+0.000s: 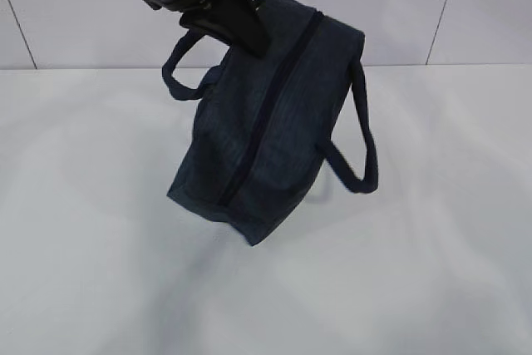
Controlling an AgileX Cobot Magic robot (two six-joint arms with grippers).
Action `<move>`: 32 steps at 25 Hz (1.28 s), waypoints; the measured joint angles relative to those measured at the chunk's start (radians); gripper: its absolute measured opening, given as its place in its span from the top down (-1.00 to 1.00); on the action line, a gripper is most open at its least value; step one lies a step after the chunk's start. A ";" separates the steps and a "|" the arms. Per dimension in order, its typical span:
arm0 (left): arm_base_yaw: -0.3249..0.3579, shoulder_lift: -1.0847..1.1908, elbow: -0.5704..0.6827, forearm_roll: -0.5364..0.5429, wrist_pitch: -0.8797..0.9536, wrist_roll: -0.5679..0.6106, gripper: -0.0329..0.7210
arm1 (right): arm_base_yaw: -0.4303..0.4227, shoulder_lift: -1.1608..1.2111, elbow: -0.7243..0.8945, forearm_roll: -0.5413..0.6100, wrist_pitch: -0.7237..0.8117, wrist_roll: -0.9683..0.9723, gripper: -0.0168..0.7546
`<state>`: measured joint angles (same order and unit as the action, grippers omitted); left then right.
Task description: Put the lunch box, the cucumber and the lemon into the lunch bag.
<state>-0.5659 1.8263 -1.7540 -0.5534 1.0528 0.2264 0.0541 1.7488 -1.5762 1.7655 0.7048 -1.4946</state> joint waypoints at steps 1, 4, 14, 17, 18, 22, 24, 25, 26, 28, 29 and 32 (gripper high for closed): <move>0.000 0.004 0.000 -0.021 -0.026 -0.005 0.93 | -0.001 -0.007 0.000 -0.007 0.000 0.003 0.00; 0.013 0.037 0.000 -0.105 -0.126 -0.027 0.93 | -0.001 -0.022 0.000 -0.031 0.002 0.020 0.00; 0.085 0.229 0.000 -0.307 -0.260 -0.033 0.93 | -0.001 -0.025 0.000 -0.124 0.039 0.130 0.00; 0.110 0.247 0.000 -0.316 -0.254 -0.034 0.93 | -0.001 -0.025 0.000 -0.128 0.050 0.140 0.00; 0.120 0.249 0.000 -0.317 -0.241 -0.034 0.93 | -0.001 -0.025 0.000 -0.128 0.053 0.144 0.00; 0.155 0.252 -0.002 -0.297 -0.186 -0.035 0.92 | -0.001 -0.025 0.000 -0.130 0.063 0.160 0.00; 0.172 0.253 -0.005 -0.279 -0.154 -0.035 0.89 | -0.001 -0.025 0.000 -0.130 0.063 0.164 0.00; 0.181 0.253 -0.005 -0.272 -0.140 -0.035 0.87 | -0.001 -0.025 0.000 -0.130 0.065 0.165 0.00; 0.191 0.253 -0.005 -0.268 -0.123 -0.035 0.82 | -0.001 -0.025 0.000 -0.130 0.065 0.166 0.00; 0.206 0.253 -0.005 -0.260 -0.088 -0.035 0.65 | -0.001 -0.025 0.000 -0.132 0.065 0.174 0.00; 0.214 0.253 -0.005 -0.256 -0.074 -0.035 0.52 | -0.001 -0.025 0.000 -0.132 0.065 0.179 0.00; 0.237 0.253 -0.005 -0.256 -0.042 -0.035 0.05 | -0.001 -0.025 0.000 -0.132 0.065 0.198 0.00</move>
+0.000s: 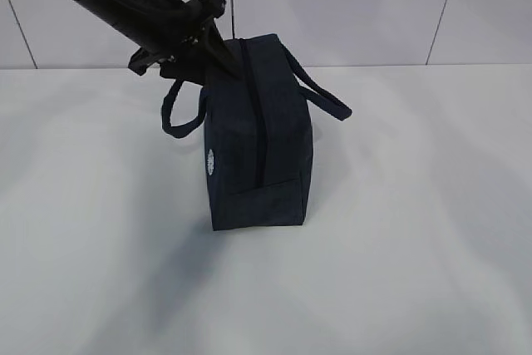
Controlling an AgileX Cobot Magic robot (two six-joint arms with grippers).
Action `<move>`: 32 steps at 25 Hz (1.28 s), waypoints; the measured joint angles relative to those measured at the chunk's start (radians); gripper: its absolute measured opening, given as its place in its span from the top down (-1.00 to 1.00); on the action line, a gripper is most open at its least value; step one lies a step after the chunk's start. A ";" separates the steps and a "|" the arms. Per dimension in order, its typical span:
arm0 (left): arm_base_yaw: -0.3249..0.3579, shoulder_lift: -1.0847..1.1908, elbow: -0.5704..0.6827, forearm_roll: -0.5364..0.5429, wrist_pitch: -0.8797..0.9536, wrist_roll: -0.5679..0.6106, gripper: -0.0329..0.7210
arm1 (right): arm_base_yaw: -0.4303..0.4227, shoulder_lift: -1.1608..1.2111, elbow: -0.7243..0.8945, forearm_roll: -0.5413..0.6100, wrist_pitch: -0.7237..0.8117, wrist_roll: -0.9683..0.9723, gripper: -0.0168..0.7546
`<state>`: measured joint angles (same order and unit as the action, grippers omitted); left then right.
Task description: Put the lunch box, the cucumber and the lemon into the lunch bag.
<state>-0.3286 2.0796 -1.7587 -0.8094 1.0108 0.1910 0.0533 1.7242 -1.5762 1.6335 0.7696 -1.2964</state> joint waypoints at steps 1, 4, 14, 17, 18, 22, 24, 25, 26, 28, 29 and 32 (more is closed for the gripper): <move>0.007 0.000 0.000 0.000 0.009 0.000 -0.09 | 0.000 -0.002 0.000 0.000 0.000 0.015 0.00; 0.025 -0.007 0.000 0.006 0.014 -0.001 -0.31 | 0.000 -0.011 0.000 -0.002 0.000 0.076 0.00; 0.082 -0.193 -0.026 0.202 -0.039 -0.001 -0.37 | 0.000 -0.082 -0.219 -0.345 0.013 0.464 0.00; 0.084 -0.279 -0.026 0.283 -0.056 0.003 -0.37 | 0.000 -0.087 -0.398 -0.651 0.112 0.692 0.00; 0.084 -0.310 -0.026 0.304 -0.062 0.005 -0.37 | 0.000 -0.087 -0.464 -0.766 0.167 0.764 0.00; 0.084 -0.432 -0.026 0.369 -0.068 0.011 -0.37 | 0.013 -0.094 -0.694 -1.124 0.390 0.934 0.06; 0.080 -0.490 -0.028 0.385 -0.068 0.013 -0.37 | 0.018 -0.109 -0.767 -1.192 0.463 0.975 0.09; 0.076 -0.522 -0.028 0.390 -0.068 0.013 -0.37 | 0.020 -0.120 -0.788 -1.206 0.480 0.988 0.09; 0.066 -0.552 -0.031 0.398 -0.066 0.013 -0.37 | 0.020 -0.136 -0.799 -1.211 0.488 0.994 0.09; 0.039 -0.607 -0.031 0.419 -0.053 0.013 -0.37 | 0.020 -0.167 -0.806 -1.209 0.500 1.014 0.10; 0.020 -0.636 -0.031 0.428 -0.039 0.013 -0.37 | 0.020 -0.185 -0.806 -1.202 0.502 1.020 0.10; -0.033 -0.708 -0.031 0.445 0.020 0.002 -0.37 | 0.020 -0.252 -0.780 -1.161 0.504 1.034 0.11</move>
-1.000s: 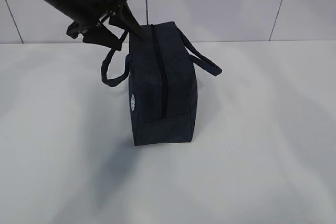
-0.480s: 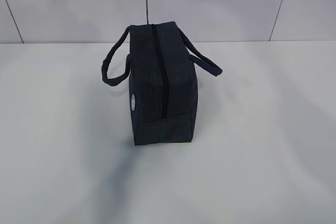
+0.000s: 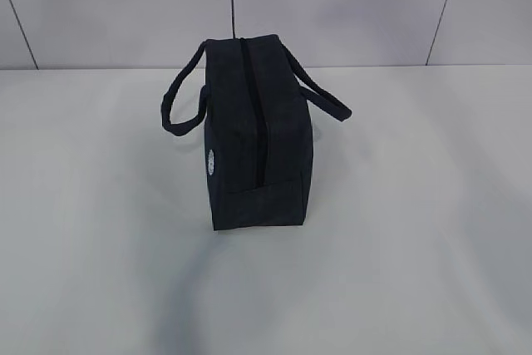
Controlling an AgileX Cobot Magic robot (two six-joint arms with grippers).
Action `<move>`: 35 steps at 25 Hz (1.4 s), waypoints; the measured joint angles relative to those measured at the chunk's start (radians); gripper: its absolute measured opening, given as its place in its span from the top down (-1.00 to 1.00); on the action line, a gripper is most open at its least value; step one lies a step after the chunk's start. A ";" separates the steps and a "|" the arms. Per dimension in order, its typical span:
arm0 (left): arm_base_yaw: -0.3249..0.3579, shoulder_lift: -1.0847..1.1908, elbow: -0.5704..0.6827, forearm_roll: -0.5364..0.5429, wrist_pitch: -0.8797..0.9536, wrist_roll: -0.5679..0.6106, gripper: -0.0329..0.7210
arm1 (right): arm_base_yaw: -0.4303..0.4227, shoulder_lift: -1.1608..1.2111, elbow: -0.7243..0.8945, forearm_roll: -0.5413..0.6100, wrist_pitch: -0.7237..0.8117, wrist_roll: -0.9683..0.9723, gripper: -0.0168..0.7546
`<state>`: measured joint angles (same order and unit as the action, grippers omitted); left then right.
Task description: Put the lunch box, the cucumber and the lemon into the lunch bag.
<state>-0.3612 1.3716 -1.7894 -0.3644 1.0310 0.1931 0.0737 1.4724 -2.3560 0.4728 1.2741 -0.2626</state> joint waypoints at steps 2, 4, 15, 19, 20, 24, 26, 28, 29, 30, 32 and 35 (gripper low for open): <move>-0.032 -0.040 0.000 0.016 0.049 -0.017 -0.37 | 0.000 -0.065 0.042 0.026 0.002 0.004 0.11; -0.061 -0.084 0.000 0.028 0.090 -0.037 -0.37 | 0.000 -0.138 0.108 0.039 0.002 0.004 0.11; -0.082 -0.500 0.265 0.094 0.152 -0.105 -0.33 | 0.000 -0.657 0.641 0.035 0.003 0.050 0.12; -0.084 -0.680 0.375 0.108 0.187 -0.114 -0.33 | 0.000 -0.837 0.825 0.037 0.004 0.055 0.12; -0.084 -0.719 0.401 0.120 0.203 -0.115 -0.33 | 0.000 -0.884 0.864 0.039 0.004 0.060 0.12; -0.084 -0.849 0.503 0.165 0.239 -0.121 -0.30 | 0.000 -1.057 1.040 0.032 0.004 0.069 0.12; -0.084 -0.921 0.560 0.181 0.243 -0.124 -0.30 | 0.000 -1.149 1.129 0.020 0.004 0.072 0.12; -0.084 -0.988 0.612 0.192 0.245 -0.128 -0.30 | 0.000 -1.227 1.209 0.001 0.006 0.073 0.12; -0.084 -1.026 0.642 0.195 0.247 -0.127 -0.29 | 0.000 -1.267 1.250 -0.008 0.006 0.073 0.12; -0.084 -1.063 0.672 0.197 0.249 -0.127 -0.29 | 0.000 -1.304 1.290 -0.021 0.006 0.074 0.12; -0.084 -1.135 0.731 0.203 0.249 -0.127 -0.28 | 0.000 -1.366 1.358 -0.049 0.006 0.075 0.12; -0.084 -1.227 0.815 0.221 0.249 -0.127 -0.28 | 0.000 -1.441 1.457 -0.114 0.008 0.077 0.12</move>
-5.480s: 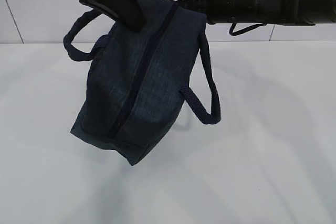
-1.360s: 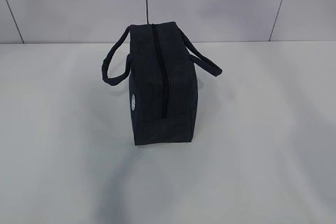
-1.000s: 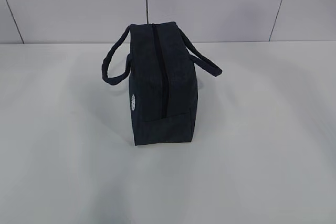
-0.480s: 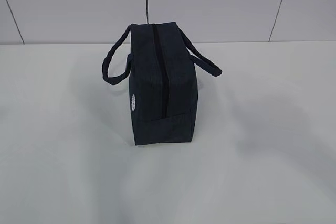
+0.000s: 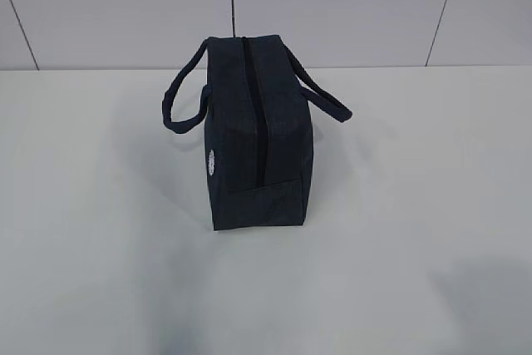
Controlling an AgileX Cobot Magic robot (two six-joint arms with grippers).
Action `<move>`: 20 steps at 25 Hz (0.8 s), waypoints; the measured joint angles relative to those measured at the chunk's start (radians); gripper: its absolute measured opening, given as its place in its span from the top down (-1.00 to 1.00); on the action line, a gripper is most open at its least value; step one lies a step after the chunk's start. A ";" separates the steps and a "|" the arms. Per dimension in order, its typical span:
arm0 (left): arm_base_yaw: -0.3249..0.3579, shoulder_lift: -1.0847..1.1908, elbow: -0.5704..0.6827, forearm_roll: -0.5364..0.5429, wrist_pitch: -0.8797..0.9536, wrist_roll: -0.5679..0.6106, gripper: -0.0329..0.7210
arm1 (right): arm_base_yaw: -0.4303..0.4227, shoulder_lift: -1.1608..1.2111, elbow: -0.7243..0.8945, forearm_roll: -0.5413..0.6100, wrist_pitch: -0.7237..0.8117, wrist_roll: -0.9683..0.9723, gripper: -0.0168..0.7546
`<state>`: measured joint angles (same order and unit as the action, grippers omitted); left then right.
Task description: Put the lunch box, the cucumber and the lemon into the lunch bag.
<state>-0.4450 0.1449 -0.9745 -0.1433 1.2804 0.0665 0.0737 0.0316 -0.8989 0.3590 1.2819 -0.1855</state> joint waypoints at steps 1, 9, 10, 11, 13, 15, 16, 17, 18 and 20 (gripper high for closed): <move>0.000 -0.032 0.032 0.007 0.000 0.000 -0.28 | 0.000 -0.020 0.033 -0.020 0.000 0.000 0.12; 0.000 -0.134 0.251 0.025 0.000 -0.002 -0.24 | 0.000 -0.053 0.263 -0.154 0.000 0.002 0.12; 0.000 -0.134 0.271 0.027 0.000 -0.002 -0.24 | 0.000 -0.053 0.284 -0.160 0.000 0.002 0.12; 0.000 -0.134 0.292 0.036 0.000 -0.002 -0.24 | 0.000 -0.053 0.309 -0.165 0.000 0.002 0.12; 0.000 -0.134 0.333 0.059 0.000 -0.002 -0.24 | 0.000 -0.053 0.347 -0.170 0.000 0.004 0.12; 0.000 -0.134 0.369 0.089 0.000 -0.002 -0.24 | 0.000 -0.053 0.354 -0.171 0.000 0.004 0.12; 0.000 -0.134 0.386 0.102 0.000 -0.002 -0.24 | 0.000 -0.053 0.356 -0.175 0.000 0.004 0.12; 0.000 -0.134 0.395 0.110 0.000 -0.002 -0.24 | 0.000 -0.053 0.357 -0.180 -0.004 0.004 0.12; 0.000 -0.134 0.400 0.115 -0.009 -0.002 -0.24 | 0.000 -0.053 0.360 -0.185 -0.013 0.004 0.12; 0.000 -0.134 0.409 0.121 -0.047 -0.002 -0.24 | 0.000 -0.053 0.368 -0.199 -0.039 0.004 0.12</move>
<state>-0.4450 0.0112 -0.5652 -0.0227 1.2337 0.0650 0.0737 -0.0215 -0.5310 0.1605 1.2427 -0.1817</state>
